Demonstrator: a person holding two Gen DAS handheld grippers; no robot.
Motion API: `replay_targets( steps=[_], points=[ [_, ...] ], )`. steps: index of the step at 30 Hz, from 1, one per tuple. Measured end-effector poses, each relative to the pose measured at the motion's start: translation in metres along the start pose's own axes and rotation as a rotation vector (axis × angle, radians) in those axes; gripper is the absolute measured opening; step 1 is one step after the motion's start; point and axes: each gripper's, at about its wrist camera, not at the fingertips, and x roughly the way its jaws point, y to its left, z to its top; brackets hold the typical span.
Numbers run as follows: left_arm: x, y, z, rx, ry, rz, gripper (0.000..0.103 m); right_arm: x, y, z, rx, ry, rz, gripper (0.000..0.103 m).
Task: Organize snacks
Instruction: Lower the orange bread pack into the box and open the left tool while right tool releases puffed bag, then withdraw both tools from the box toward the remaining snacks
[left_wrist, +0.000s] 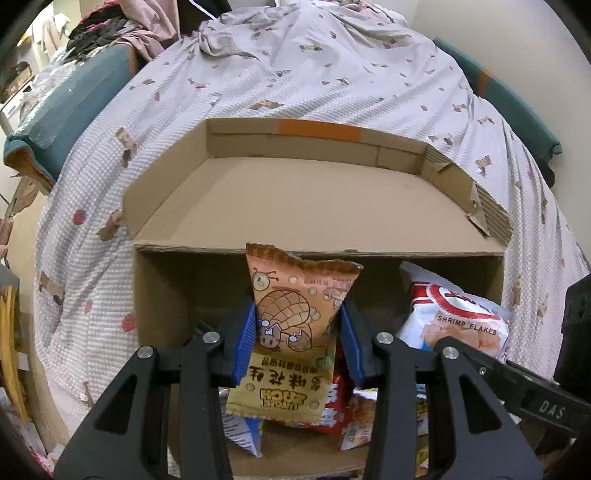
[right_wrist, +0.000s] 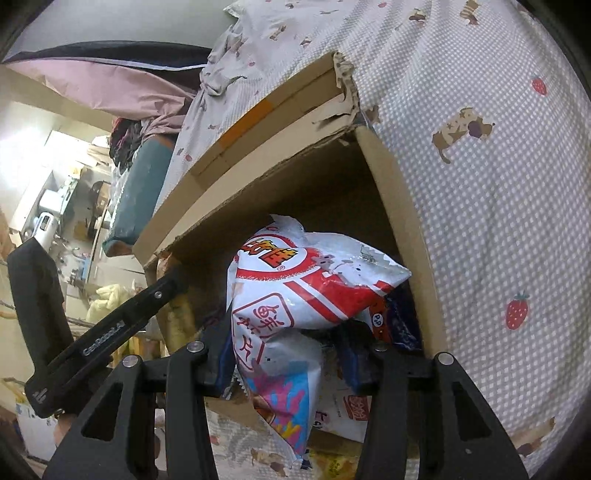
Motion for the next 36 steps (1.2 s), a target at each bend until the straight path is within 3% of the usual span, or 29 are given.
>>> replay_targets(
  steps=[6, 8, 10, 12, 13, 26, 36],
  points=[
    [-0.001, -0.002, 0.001, 0.007, -0.016, 0.014, 0.038, -0.009, 0.008, 0.001, -0.038, -0.031, -0.021, 0.050],
    [-0.003, -0.001, 0.000, 0.001, -0.011, 0.006, 0.045, -0.011, 0.011, 0.001, -0.062, -0.036, -0.022, 0.061],
    [-0.009, -0.001, -0.002, 0.009, -0.031, 0.002, 0.075, -0.017, 0.015, 0.002, -0.067, -0.060, 0.002, 0.078],
    [-0.018, 0.000, -0.004, 0.014, -0.066, 0.017, 0.091, -0.026, 0.019, 0.002, -0.083, -0.094, -0.016, 0.092],
    [-0.023, 0.000, -0.005, 0.015, -0.084, 0.021, 0.094, -0.029, 0.021, 0.002, -0.096, -0.106, -0.028, 0.096],
    [-0.041, 0.011, -0.023, 0.012, -0.095, 0.061, 0.094, -0.043, 0.027, -0.003, -0.137, -0.122, -0.066, 0.097],
    [-0.063, 0.021, -0.047, 0.028, -0.132, 0.038, 0.094, -0.056, 0.025, -0.013, -0.124, -0.140, -0.065, 0.097]
  ],
)
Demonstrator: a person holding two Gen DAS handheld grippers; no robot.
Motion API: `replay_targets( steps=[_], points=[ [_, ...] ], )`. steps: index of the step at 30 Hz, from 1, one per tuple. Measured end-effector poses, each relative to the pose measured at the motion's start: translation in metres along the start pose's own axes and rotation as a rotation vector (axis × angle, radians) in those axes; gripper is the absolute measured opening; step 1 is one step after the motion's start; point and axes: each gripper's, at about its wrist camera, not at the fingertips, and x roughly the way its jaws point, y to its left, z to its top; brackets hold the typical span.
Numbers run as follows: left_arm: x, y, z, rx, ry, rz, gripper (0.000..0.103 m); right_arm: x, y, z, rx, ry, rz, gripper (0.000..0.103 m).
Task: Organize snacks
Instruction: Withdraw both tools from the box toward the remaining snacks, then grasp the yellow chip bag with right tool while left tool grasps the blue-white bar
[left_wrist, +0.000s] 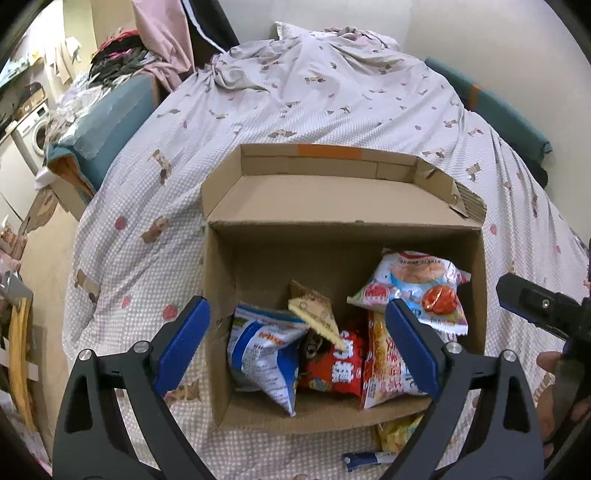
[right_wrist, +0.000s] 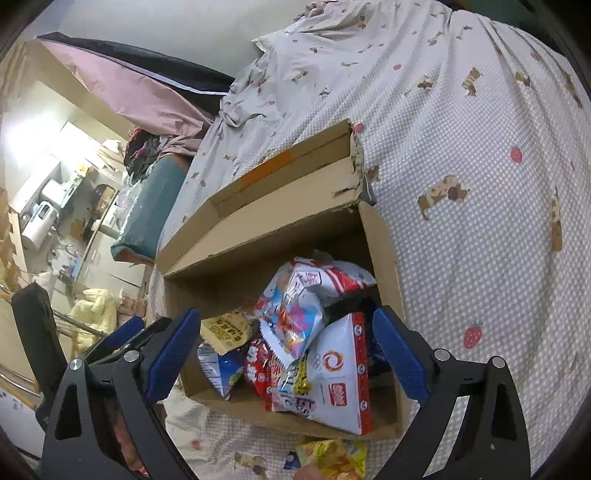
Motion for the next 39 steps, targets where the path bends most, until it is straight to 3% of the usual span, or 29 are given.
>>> replay_targets(
  steps=[11, 22, 31, 34, 39],
  points=[
    [-0.018, 0.036, -0.044, -0.098, 0.037, -0.045, 0.094, -0.013, 0.006, -0.026, 0.001, 0.022, -0.006, 0.097],
    [-0.040, 0.053, -0.105, -0.169, 0.074, -0.074, 0.094, -0.020, -0.006, -0.091, 0.011, 0.149, -0.083, 0.097],
    [-0.031, 0.050, -0.154, -0.217, 0.133, -0.102, 0.094, 0.021, -0.011, -0.132, -0.034, 0.283, -0.227, 0.097],
    [-0.022, 0.048, -0.160, -0.215, 0.171, -0.090, 0.094, 0.037, -0.013, -0.133, -0.023, 0.317, -0.230, 0.097],
    [-0.024, 0.048, -0.161, -0.221, 0.167, -0.094, 0.094, 0.063, -0.003, -0.132, -0.062, 0.350, -0.250, 0.096]
  ],
)
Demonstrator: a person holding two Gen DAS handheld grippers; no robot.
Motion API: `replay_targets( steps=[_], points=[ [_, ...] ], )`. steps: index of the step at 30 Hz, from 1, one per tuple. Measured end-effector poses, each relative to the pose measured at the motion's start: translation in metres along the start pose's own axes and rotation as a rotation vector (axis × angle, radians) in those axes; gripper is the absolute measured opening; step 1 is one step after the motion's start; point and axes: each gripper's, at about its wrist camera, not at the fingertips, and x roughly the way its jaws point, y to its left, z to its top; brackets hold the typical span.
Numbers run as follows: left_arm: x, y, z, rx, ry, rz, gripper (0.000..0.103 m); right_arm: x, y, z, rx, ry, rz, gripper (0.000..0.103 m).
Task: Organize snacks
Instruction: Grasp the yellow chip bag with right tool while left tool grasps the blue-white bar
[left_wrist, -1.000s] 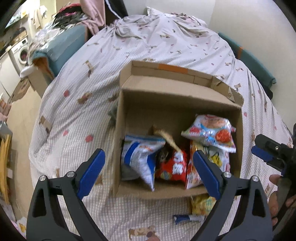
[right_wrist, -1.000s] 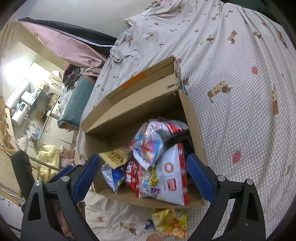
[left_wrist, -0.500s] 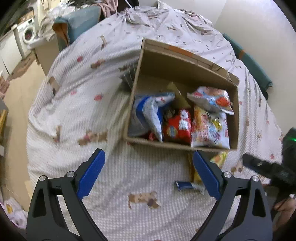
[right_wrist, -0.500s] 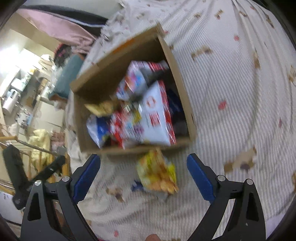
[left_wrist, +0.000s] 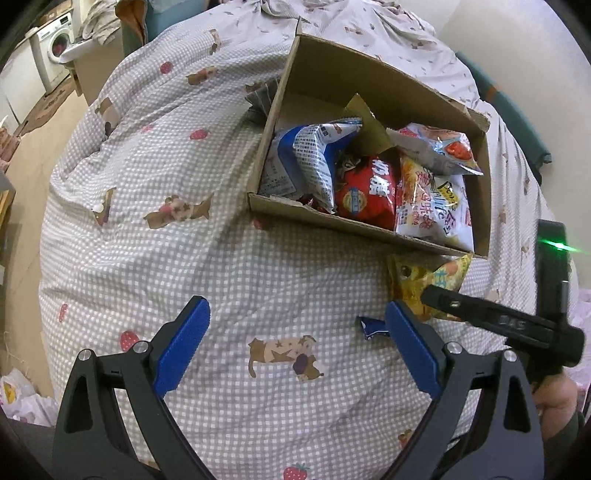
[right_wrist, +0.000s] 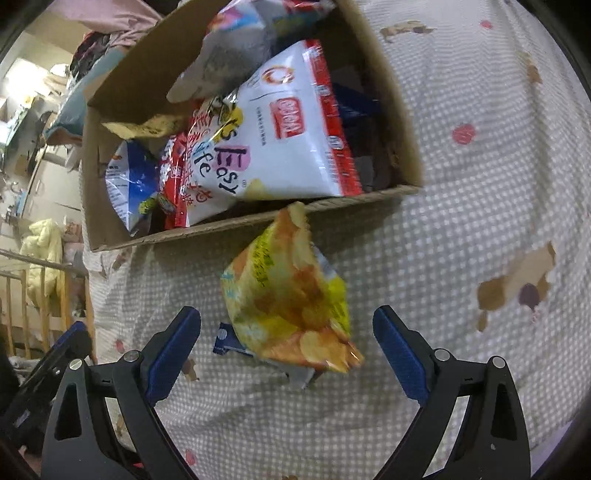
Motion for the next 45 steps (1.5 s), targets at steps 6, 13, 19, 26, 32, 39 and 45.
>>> replay_targets(
  steps=[6, 13, 19, 26, 32, 39, 45],
  points=[
    [-0.001, 0.004, 0.003, -0.027, 0.005, -0.015, 0.094, 0.020, 0.009, 0.005, -0.054, 0.044, -0.011, 0.062],
    [0.005, 0.005, 0.002, -0.049, 0.033, -0.034, 0.094, -0.004, 0.000, -0.008, -0.102, -0.017, -0.019, 0.053],
    [0.004, 0.002, 0.003, -0.046, 0.023, -0.030, 0.094, 0.001, 0.010, -0.031, -0.198, 0.039, -0.086, 0.053],
    [0.009, 0.009, -0.001, -0.061, 0.039, -0.004, 0.094, 0.003, 0.052, -0.051, -0.304, 0.098, 0.173, 0.052],
    [0.032, 0.011, -0.011, -0.066, 0.119, 0.033, 0.094, -0.018, 0.025, -0.041, -0.193, 0.003, 0.104, 0.052],
    [0.067, -0.005, -0.041, -0.042, 0.298, 0.013, 0.076, -0.037, -0.010, -0.038, -0.119, -0.029, 0.108, 0.052],
    [0.084, -0.007, -0.047, -0.028, 0.341, 0.032, 0.044, -0.031, -0.012, -0.039, -0.103, -0.031, 0.105, 0.052]
  ],
)
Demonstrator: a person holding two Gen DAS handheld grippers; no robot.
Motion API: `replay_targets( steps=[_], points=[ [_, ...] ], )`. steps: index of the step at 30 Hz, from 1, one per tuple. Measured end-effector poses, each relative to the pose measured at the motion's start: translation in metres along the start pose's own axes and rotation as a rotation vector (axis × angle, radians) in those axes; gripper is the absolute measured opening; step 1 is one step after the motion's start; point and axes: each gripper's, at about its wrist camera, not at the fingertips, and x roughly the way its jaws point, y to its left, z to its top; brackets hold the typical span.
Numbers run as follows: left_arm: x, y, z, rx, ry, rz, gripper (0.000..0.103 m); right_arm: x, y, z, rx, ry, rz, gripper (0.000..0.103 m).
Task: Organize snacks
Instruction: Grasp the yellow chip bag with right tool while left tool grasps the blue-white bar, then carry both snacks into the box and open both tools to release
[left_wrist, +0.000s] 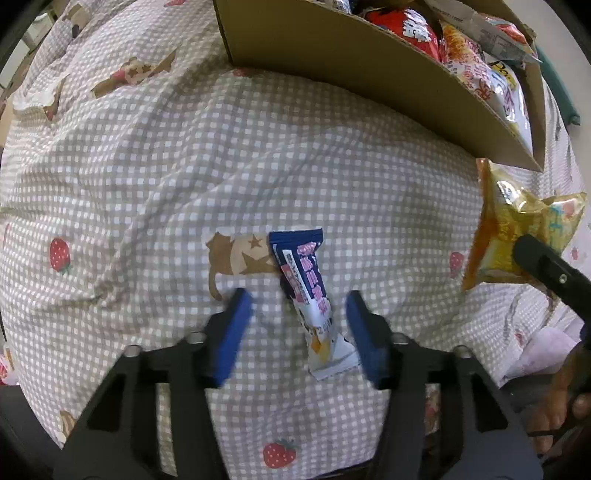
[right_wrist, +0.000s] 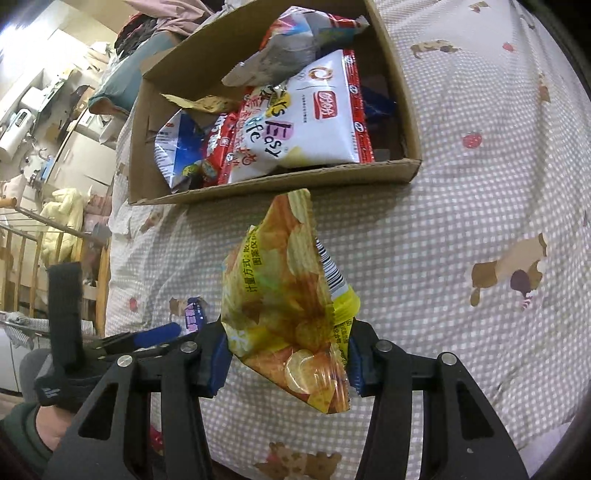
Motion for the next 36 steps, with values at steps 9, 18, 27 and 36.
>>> replay_targets(
  steps=[9, 18, 27, 36],
  points=[
    [0.014, -0.021, -0.007, 0.100, 0.019, 0.063, 0.023, -0.004, -0.001, -0.001, 0.007, -0.001, 0.001, 0.052],
    [0.000, 0.006, -0.001, 0.119, -0.048, 0.096, 0.013, -0.010, 0.002, -0.003, -0.008, -0.016, 0.008, 0.052],
    [-0.027, 0.030, -0.004, 0.099, -0.124, 0.138, 0.013, -0.015, 0.004, -0.006, -0.019, -0.026, 0.005, 0.052],
    [-0.052, 0.044, -0.031, 0.089, -0.182, 0.121, 0.013, -0.019, 0.012, -0.008, -0.035, -0.034, 0.018, 0.052]
  ],
)
